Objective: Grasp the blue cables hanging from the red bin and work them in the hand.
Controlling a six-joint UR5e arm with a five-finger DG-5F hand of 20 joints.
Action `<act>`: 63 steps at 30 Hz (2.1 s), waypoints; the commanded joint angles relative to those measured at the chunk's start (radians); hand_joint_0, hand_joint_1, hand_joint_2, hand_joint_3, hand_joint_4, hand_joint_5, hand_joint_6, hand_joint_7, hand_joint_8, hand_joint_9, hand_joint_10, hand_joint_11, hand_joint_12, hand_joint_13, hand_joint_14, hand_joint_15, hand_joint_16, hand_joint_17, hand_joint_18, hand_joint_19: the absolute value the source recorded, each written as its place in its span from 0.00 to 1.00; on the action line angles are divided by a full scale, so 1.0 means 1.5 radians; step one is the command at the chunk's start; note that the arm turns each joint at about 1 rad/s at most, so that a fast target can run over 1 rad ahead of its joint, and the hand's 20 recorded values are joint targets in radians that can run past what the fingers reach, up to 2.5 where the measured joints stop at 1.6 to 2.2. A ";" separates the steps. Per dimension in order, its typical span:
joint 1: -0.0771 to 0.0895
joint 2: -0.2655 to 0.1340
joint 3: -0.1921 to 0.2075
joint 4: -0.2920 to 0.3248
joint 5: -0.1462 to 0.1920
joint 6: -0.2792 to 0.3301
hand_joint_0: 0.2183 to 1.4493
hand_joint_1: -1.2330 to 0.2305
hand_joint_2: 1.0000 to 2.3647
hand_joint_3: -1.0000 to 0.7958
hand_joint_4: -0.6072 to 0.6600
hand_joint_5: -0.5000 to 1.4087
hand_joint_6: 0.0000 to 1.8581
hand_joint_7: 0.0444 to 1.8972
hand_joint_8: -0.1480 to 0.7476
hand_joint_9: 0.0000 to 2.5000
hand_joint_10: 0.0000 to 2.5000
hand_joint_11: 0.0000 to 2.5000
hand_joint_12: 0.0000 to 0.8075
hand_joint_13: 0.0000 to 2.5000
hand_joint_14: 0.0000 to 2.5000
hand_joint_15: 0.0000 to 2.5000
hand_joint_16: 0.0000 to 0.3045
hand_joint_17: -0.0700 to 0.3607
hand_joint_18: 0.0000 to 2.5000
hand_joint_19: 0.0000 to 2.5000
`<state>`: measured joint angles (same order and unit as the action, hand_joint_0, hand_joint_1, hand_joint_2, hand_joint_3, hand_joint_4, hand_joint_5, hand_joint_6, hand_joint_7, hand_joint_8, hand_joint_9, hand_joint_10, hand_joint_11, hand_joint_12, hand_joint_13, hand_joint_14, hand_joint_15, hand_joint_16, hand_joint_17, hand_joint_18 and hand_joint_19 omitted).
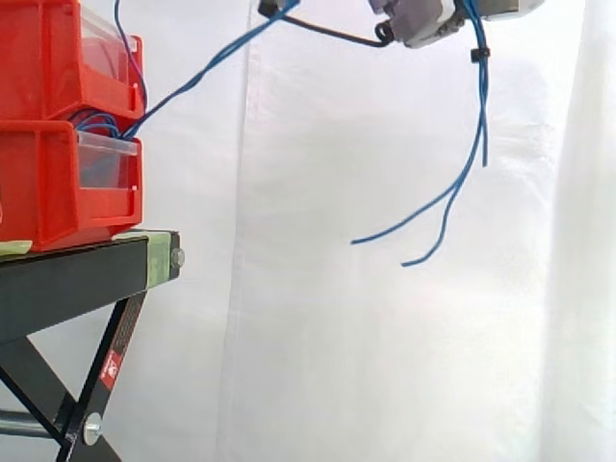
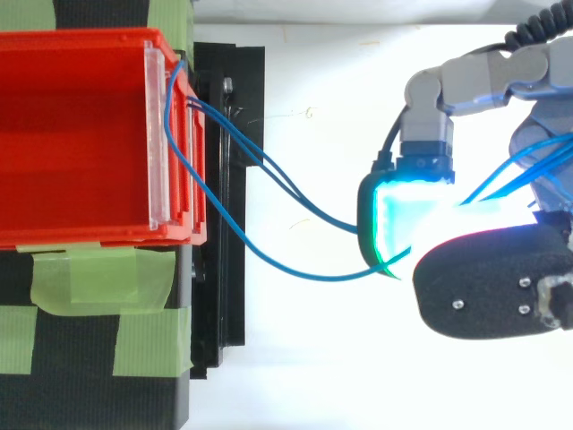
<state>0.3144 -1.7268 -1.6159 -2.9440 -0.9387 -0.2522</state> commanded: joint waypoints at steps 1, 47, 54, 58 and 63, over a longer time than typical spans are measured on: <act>0.000 0.001 0.000 -0.010 0.006 -0.024 0.57 0.40 0.31 0.70 0.71 0.52 0.12 0.70 0.64 0.64 1.00 1.00 0.90 0.76 1.00 0.79 0.74 0.55 0.88 0.29; 0.000 0.001 -0.001 -0.012 0.004 -0.032 0.58 0.40 0.27 0.71 0.71 0.51 0.13 0.69 0.64 0.64 1.00 1.00 0.90 0.76 1.00 0.79 0.74 0.55 0.88 0.29; 0.000 0.000 0.000 -0.012 0.004 -0.032 0.58 0.40 0.27 0.71 0.71 0.51 0.13 0.69 0.64 0.64 1.00 1.00 0.90 0.76 1.00 0.79 0.74 0.55 0.88 0.29; 0.000 0.001 -0.001 -0.012 0.004 -0.032 0.58 0.40 0.27 0.71 0.71 0.51 0.13 0.69 0.64 0.64 1.00 1.00 0.90 0.76 1.00 0.79 0.74 0.55 0.88 0.29; 0.000 0.000 -0.001 -0.012 0.004 -0.032 0.58 0.40 0.27 0.71 0.71 0.51 0.13 0.69 0.64 0.64 1.00 1.00 0.90 0.76 1.00 0.79 0.74 0.55 0.88 0.29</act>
<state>0.3145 -1.7260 -1.6160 -2.9621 -0.9322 -0.3006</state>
